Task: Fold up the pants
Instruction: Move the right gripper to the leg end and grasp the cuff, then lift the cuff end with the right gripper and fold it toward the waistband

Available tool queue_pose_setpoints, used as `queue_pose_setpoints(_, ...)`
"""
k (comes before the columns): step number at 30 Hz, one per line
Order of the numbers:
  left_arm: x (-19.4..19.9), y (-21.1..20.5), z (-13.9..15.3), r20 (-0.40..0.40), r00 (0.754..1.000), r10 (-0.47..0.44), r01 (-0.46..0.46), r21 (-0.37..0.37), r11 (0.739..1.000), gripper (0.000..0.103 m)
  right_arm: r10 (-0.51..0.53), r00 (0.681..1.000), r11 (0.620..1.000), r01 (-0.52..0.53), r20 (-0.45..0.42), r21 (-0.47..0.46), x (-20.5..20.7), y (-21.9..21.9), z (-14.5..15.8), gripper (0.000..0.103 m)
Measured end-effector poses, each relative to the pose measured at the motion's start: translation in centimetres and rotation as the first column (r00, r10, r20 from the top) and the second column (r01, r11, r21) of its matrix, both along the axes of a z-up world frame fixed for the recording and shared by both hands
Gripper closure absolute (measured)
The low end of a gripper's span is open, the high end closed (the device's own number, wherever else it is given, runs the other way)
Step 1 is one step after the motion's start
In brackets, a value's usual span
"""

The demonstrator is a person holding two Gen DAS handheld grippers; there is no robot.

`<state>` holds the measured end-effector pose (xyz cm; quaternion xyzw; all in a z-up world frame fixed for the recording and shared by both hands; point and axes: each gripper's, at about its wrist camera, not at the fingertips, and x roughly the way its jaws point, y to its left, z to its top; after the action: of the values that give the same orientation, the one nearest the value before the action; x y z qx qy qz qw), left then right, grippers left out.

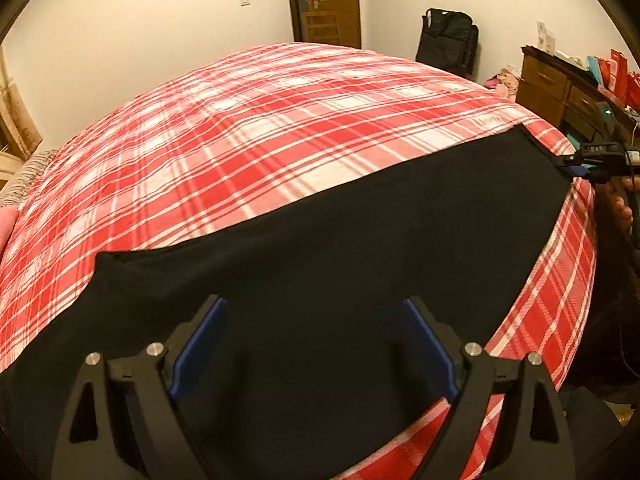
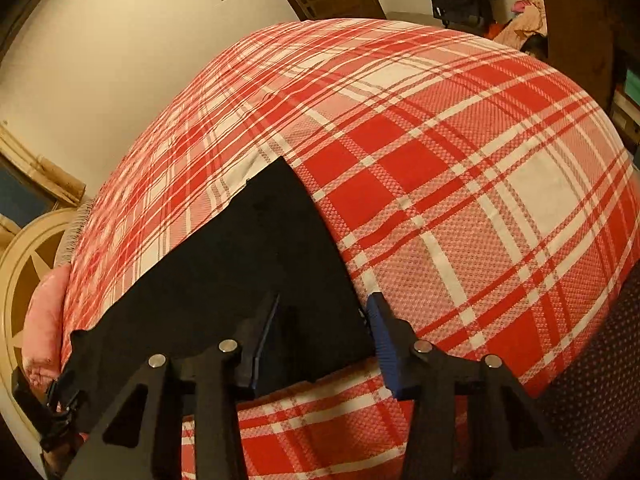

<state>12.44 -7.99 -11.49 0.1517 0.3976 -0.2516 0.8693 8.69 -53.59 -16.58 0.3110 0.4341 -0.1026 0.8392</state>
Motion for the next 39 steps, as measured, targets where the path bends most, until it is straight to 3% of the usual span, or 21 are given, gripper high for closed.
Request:
queue_pose_setpoints(4, 0.1, -0.9, 0.1, -0.024, 1.000, -0.006, 0.005, -0.032, 0.999, 0.012, -0.025, 0.999, 0.999, 0.024, 0.030, 0.033, -0.2, -0.8, -0.4, 0.060)
queue_pose_setpoints(8, 0.2, -2.3, -0.2, -0.057, 0.998, -0.022, 0.018, -0.062, 0.998, 0.012, 0.000, 1.000, 0.999, 0.000, 0.015, -0.053, 0.4, 0.4, -0.2, 0.061)
queue_pose_setpoints(10, 0.1, -2.9, -0.3, -0.074, 0.997, -0.033, 0.028, -0.079, 0.997, 0.012, 0.011, 1.000, 0.996, -0.010, 0.016, -0.090, 0.5, 0.8, 0.1, 0.077)
queue_pose_setpoints(13, -0.2, -4.0, 0.0, -0.088, 0.994, -0.060, 0.050, -0.118, 0.992, 0.012, 0.033, 0.997, 0.997, -0.028, 0.067, -0.072, 0.2, 1.1, 0.8, 0.081)
queue_pose_setpoints(19, 0.6, -5.4, 0.9, -0.174, 0.977, -0.125, 0.068, -0.300, 0.951, 0.012, 0.108, 0.980, 0.982, -0.079, 0.166, -0.173, -0.1, 4.7, 4.2, 0.087)
queue_pose_setpoints(24, 2.2, -8.2, 1.0, -0.254, 0.956, -0.150, 0.039, -0.394, 0.918, 0.012, 0.205, 0.964, 0.936, -0.142, 0.170, -0.323, 0.3, 10.2, 6.3, 0.089)
queue_pose_setpoints(29, 3.3, -12.0, 0.8, -0.303, 0.929, -0.212, 0.047, -0.471, 0.881, 0.012, 0.298, 0.945, 0.871, -0.210, 0.137, -0.444, 0.8, 15.5, 6.1, 0.091)
queue_pose_setpoints(33, 4.3, -16.1, 0.4, -0.353, 0.890, -0.288, 0.058, -0.539, 0.840, 0.013, 0.336, 0.936, 0.849, -0.252, 0.106, -0.464, 1.5, 17.6, 4.8, 0.092)
queue_pose_setpoints(39, 5.4, -20.2, -1.4, -0.427, 0.844, -0.326, 0.034, -0.563, 0.826, 0.015, 0.359, 0.930, 0.832, -0.279, 0.082, -0.480, 1.7, 18.7, 3.8, 0.093)
